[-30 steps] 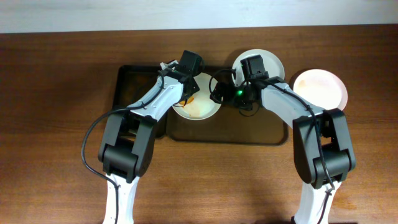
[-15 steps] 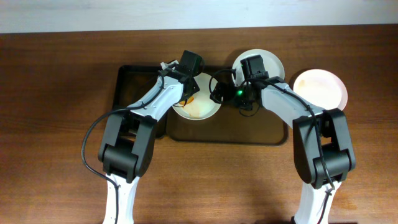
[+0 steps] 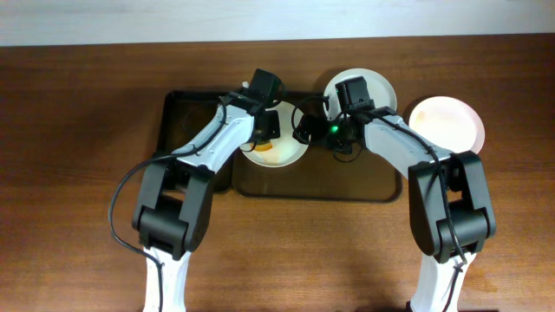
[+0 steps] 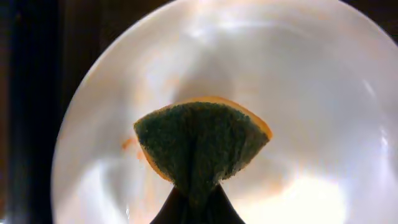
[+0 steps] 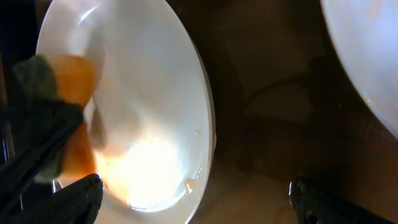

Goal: Clean dirty plates on tray and stack at the side

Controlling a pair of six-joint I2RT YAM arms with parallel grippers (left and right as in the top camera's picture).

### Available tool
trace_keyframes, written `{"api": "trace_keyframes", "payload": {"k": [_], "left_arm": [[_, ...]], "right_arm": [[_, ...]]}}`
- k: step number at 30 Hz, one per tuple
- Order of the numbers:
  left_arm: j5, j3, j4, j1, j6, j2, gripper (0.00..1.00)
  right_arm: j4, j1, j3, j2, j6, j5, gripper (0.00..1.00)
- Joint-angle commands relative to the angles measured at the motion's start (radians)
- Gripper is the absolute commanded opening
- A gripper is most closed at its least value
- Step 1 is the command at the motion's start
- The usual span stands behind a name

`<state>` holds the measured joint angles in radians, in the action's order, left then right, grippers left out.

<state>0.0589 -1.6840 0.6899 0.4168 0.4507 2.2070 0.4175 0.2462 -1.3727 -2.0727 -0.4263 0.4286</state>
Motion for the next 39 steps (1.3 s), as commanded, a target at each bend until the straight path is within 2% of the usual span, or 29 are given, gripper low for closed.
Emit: {"api": "trace_keyframes", "payload": {"k": [1,5,8,10,12,13,15,16,22,25,27,28,32,35,37,39], "left_arm": [[-0.023,0.005,0.072,-0.008,-0.046,-0.109,0.0],[-0.168,0.005,0.132,-0.014,-0.131,-0.167,0.0],[-0.227,0.004,0.16,-0.048,-0.118,-0.195,0.0],[-0.252,0.004,0.156,-0.082,-0.096,-0.209,0.0],[-0.281,0.004,0.132,-0.109,-0.097,-0.219,0.0],[-0.281,0.004,0.126,-0.122,-0.097,-0.221,0.0],[-0.281,0.004,0.126,-0.137,-0.097,-0.221,0.0],[-0.281,0.004,0.126,-0.143,-0.097,-0.221,0.0],[-0.281,0.004,0.121,-0.153,-0.097,-0.221,0.0],[-0.281,0.004,0.123,-0.153,-0.097,-0.221,0.0],[-0.281,0.004,0.119,-0.153,-0.097,-0.221,0.0],[-0.281,0.004,0.116,-0.153,-0.097,-0.221,0.0],[-0.281,0.004,0.116,-0.152,-0.096,-0.221,0.0],[-0.284,0.004,0.117,-0.146,-0.096,-0.221,0.0],[-0.283,0.004,0.119,-0.144,-0.097,-0.221,0.0],[-0.283,0.004,0.119,-0.144,-0.096,-0.221,0.0]], "right_arm": [[-0.026,-0.005,0.033,-0.043,0.0,-0.058,0.99],[-0.086,-0.005,0.032,-0.043,0.0,-0.055,0.98],[-0.1,-0.005,0.032,-0.043,0.0,-0.024,0.98],[-0.043,-0.003,0.033,-0.043,0.0,-0.019,0.98],[-0.032,-0.003,0.033,-0.043,0.0,0.06,0.98],[-0.034,-0.003,0.033,-0.043,0.013,0.068,0.9],[-0.056,-0.003,0.032,-0.043,0.038,0.03,0.52],[-0.07,0.002,0.033,-0.043,0.037,0.001,0.44],[-0.095,0.06,0.032,-0.043,0.026,-0.214,0.23],[-0.082,0.068,0.032,-0.043,0.025,-0.224,0.18],[-0.082,0.068,0.032,-0.043,0.025,-0.224,0.07],[-0.069,0.068,0.031,-0.043,0.016,-0.223,0.04],[0.191,0.06,-0.021,0.005,-0.009,-0.198,0.04],[0.368,0.061,-0.021,0.042,-0.161,-0.316,0.04],[0.454,0.061,-0.02,0.043,-0.252,-0.385,0.04],[0.451,0.061,-0.019,0.043,-0.272,-0.388,0.04]]}}
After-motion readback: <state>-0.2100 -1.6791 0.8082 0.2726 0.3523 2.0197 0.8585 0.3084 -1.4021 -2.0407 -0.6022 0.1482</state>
